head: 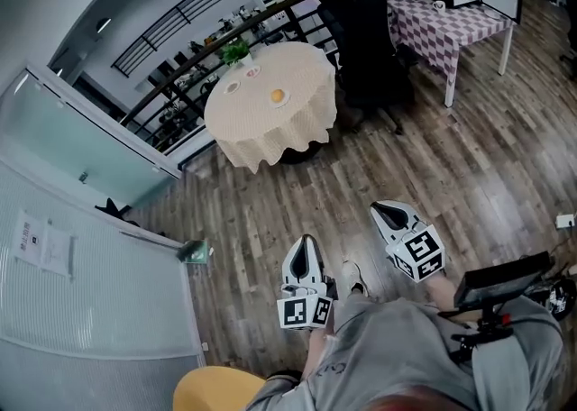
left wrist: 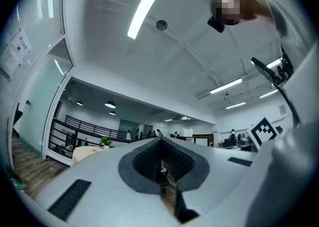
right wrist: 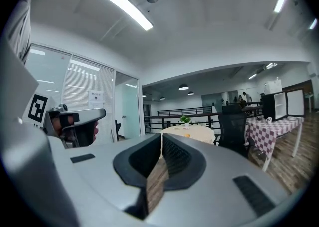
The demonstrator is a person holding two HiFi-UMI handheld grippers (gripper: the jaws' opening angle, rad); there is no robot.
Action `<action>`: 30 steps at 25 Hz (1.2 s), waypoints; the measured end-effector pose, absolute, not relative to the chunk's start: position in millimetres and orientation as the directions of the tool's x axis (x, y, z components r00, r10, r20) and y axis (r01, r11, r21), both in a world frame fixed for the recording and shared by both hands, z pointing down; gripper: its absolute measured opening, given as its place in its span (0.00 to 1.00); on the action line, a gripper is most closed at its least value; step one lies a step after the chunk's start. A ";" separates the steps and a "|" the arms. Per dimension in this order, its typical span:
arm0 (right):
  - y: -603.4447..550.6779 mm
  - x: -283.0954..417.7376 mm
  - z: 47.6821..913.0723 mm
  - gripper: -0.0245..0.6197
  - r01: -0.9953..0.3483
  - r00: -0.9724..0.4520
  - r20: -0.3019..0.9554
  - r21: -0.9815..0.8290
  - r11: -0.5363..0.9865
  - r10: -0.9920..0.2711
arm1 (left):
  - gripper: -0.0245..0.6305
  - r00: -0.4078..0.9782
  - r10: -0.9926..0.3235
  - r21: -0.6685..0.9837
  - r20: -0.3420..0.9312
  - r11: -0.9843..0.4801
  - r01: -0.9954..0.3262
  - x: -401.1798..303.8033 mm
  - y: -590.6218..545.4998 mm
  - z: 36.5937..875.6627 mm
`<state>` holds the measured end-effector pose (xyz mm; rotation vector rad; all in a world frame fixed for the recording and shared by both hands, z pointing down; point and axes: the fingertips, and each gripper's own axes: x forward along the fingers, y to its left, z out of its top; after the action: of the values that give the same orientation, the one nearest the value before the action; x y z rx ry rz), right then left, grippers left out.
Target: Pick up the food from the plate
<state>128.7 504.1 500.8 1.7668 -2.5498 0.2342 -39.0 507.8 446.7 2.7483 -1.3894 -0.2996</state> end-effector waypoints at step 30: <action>242.4 41.1 532.4 0.07 -0.978 -0.201 0.252 -0.108 0.179 -0.947 | 0.05 0.728 -0.680 0.203 -0.092 -0.728 -0.655 -138.2 179.8 502.7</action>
<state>41.1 242.4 532.4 1.8988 -2.3105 0.3710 -138.2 179.8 502.7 2.7726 -1.0786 -0.2397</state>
